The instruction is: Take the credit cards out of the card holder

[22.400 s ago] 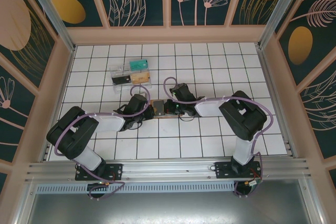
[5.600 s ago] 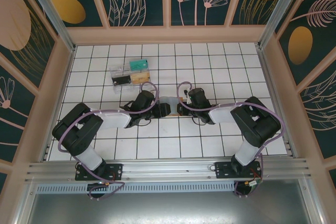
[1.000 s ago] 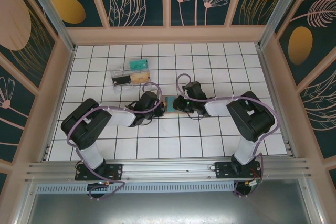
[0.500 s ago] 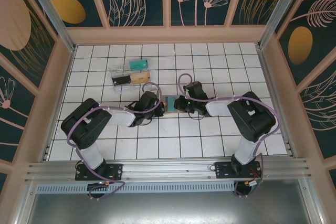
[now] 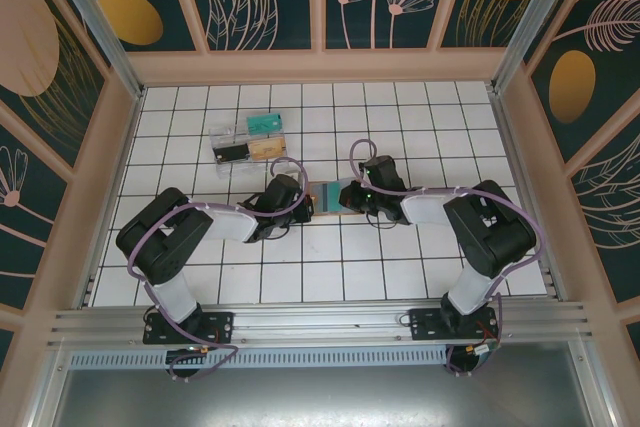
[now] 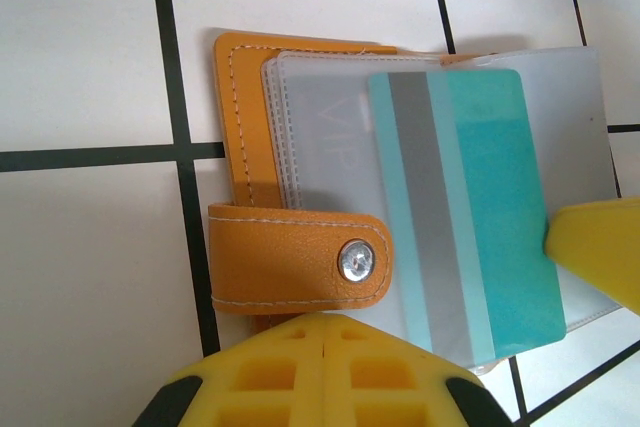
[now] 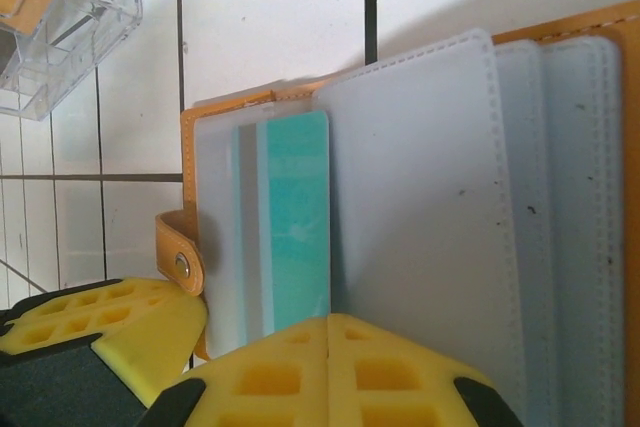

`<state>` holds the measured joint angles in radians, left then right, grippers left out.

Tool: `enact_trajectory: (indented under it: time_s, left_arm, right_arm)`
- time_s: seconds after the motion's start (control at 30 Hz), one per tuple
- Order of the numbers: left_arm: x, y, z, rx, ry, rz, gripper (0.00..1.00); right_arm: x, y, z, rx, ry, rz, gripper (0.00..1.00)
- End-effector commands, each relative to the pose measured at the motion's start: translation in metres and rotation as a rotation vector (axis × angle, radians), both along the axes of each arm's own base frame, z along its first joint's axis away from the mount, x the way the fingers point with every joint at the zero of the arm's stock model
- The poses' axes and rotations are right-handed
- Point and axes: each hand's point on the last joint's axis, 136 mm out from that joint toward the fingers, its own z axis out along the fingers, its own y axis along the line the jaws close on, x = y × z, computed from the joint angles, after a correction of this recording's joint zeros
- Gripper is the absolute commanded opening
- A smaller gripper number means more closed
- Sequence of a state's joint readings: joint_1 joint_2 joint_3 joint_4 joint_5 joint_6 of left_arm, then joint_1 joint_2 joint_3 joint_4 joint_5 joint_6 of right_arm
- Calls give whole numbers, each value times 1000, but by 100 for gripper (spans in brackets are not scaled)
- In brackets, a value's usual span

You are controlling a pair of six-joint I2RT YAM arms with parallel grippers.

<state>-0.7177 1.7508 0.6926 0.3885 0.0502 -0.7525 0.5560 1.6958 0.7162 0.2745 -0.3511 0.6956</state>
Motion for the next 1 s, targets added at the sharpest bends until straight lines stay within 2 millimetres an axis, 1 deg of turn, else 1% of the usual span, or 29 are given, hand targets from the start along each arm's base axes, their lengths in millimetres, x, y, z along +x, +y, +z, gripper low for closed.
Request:
enact_trajectory:
  time_s: [0.0, 0.07, 0.1, 0.2, 0.57, 0.6, 0.63, 0.7, 0.73, 0.83, 0.97]
  left_arm:
    - [-9, 10, -16, 43, 50, 7, 0]
    - [-9, 10, -16, 42, 51, 4, 0]
    - [-9, 10, -16, 42, 52, 3, 0]
    - [-10, 9, -16, 40, 53, 1, 0]
    - [-9, 5, -16, 38, 55, -12, 0]
    - [-8, 5, -15, 37, 53, -12, 0]
    - [-8, 5, -15, 37, 54, -12, 0]
    - [-8, 5, -15, 38, 53, -11, 0]
    - [-8, 6, -15, 38, 53, -10, 0]
    - [-8, 7, -14, 43, 51, -6, 0]
    - [-8, 9, -14, 48, 49, -2, 0]
  right_arm:
    - [-1, 5, 0, 35, 5, 18, 15]
    - [1, 6, -2, 36, 5, 19, 22]
    - [2, 7, -3, 36, 7, 21, 22]
    - [3, 9, -7, 36, 16, 26, 23]
    - [4, 14, -9, 28, 23, 33, 23]
    - [4, 14, -10, 27, 25, 36, 22]
    - [4, 14, -11, 24, 28, 35, 19]
    - [4, 12, -13, 21, 31, 27, 7]
    - [4, 10, -12, 15, 28, 17, 4]
    - [5, 3, -9, 0, 11, -8, 0]
    - [-1, -4, -7, -1, 10, -17, 0]
